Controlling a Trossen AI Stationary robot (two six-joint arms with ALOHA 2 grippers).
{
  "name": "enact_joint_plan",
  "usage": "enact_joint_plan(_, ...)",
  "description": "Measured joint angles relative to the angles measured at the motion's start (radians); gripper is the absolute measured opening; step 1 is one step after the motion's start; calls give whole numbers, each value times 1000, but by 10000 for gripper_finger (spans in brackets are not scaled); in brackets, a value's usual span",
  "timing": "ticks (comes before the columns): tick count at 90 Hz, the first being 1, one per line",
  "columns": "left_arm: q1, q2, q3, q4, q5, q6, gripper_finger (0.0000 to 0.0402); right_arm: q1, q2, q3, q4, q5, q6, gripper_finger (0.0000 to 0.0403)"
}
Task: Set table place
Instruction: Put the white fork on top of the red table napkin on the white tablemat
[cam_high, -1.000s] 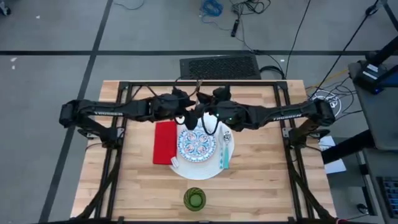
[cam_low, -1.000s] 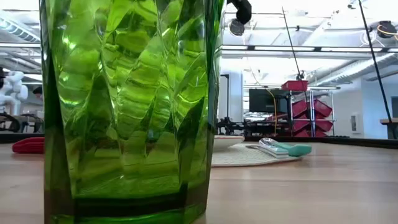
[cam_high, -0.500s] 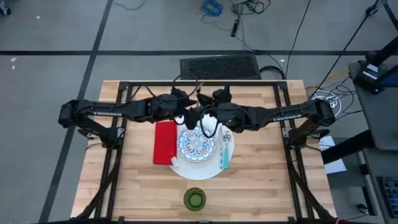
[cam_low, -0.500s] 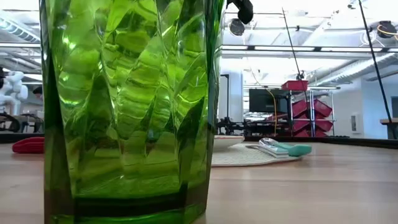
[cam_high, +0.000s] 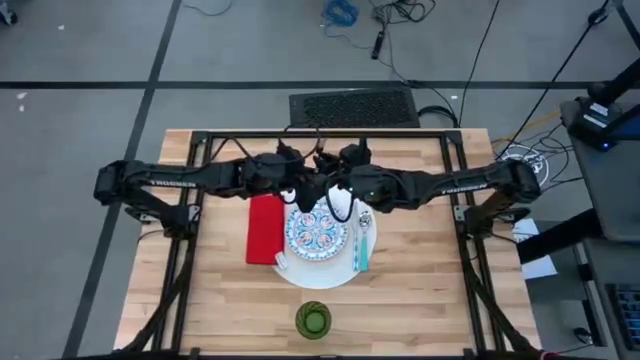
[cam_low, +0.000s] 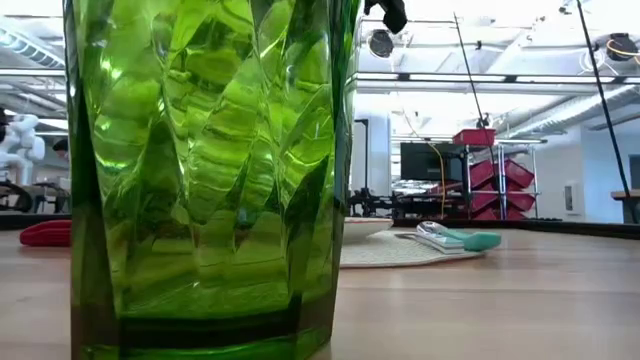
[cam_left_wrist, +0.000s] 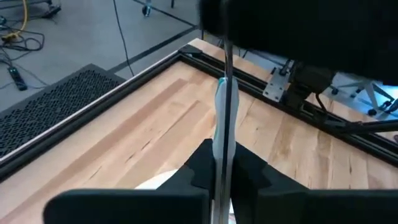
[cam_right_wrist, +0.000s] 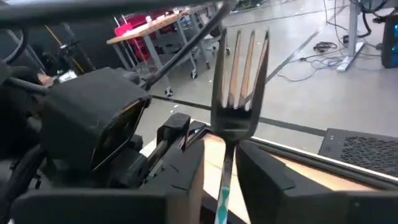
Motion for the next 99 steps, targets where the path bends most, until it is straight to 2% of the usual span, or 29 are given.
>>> enact_joint_plan(15,8,-39,0,-94,-2,-7,6,37,-92,0,-121,7,-67,126)
enact_joint_plan(25,19,-94,0,-162,9,-26,6,64,-151,0,-264,5,-23,129)
enact_joint_plan(41,41,-215,0,-284,211,-46,6,94,-220,0,-428,6,92,126)
enact_joint_plan(49,30,-289,-32,-293,244,-79,6,107,-229,0,-452,25,90,126)
enact_joint_plan(63,31,-437,-220,-266,247,-247,6,134,-220,0,-475,65,82,126)
enact_joint_plan(77,-6,-560,-493,-106,270,-579,6,138,-188,0,-516,65,82,126)
enact_joint_plan(88,-56,-616,-682,29,276,-790,6,138,-175,0,-525,61,82,126)
enact_joint_plan(99,-93,-642,-815,107,249,-899,6,138,-171,-1,-530,53,85,126)
